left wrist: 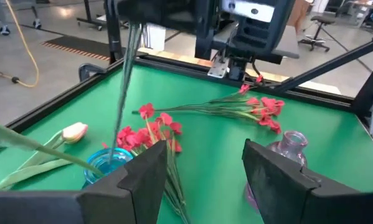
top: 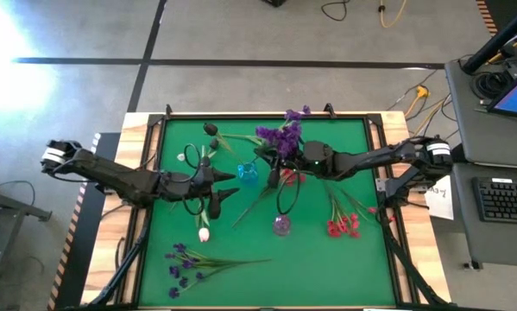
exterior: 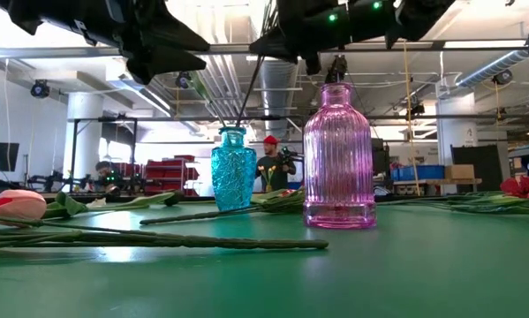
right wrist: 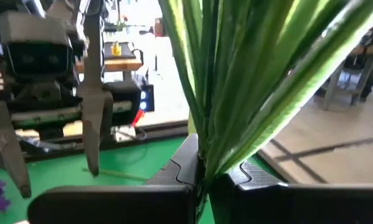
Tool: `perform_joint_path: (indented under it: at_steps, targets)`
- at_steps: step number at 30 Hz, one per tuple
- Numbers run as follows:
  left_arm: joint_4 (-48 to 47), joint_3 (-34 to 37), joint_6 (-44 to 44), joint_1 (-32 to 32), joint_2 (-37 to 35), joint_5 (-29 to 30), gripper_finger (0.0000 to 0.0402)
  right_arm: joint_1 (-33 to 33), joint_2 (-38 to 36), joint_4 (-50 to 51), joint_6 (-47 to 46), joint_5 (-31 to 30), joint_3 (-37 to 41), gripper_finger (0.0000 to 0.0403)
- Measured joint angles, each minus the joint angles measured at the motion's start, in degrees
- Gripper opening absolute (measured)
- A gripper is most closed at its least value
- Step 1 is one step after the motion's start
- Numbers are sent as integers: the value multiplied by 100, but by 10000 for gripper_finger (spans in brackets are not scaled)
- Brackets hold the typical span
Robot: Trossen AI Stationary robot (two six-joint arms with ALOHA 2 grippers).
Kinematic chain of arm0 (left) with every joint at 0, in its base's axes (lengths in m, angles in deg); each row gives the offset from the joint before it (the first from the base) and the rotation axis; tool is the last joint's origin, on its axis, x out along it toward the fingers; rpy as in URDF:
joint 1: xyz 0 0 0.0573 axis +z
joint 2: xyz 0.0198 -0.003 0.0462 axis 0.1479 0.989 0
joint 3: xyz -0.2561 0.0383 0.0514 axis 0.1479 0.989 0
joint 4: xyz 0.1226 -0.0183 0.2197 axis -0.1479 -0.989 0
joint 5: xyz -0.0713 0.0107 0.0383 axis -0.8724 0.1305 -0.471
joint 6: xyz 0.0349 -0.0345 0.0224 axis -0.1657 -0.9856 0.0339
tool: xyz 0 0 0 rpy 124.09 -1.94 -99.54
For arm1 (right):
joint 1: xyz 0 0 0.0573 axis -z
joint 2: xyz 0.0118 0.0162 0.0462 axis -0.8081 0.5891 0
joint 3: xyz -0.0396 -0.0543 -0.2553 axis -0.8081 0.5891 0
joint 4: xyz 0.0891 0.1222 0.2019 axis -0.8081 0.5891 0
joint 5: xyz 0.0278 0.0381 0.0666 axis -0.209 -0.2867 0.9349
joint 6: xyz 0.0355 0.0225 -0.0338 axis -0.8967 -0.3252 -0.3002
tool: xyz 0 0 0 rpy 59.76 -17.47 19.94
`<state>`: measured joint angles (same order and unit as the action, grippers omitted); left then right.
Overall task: Sort flowers into vase by color
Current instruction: Put the right purple flowers into the blue vase
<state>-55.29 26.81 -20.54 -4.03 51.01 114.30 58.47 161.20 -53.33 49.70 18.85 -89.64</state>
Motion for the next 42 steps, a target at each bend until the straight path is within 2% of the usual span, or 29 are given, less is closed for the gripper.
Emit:
perform_joint_path:
  at_steps: [21, 24, 34, 42]
  targets:
    - [-72, 0, -79, 0, 32, 306, 196, 0, 507, 28, -279, 7, 0, 19]
    - [-73, -2, -98, 0, 32, 308, 196, 0, 509, 48, -291, 12, 0, 42]
    - [-74, -2, -101, 0, 32, 313, 196, 0, 509, 155, -333, -4, 0, 157]
    - [-350, -2, -349, 0, 0, 315, 196, 11, 353, 859, -465, -22, 0, 209]
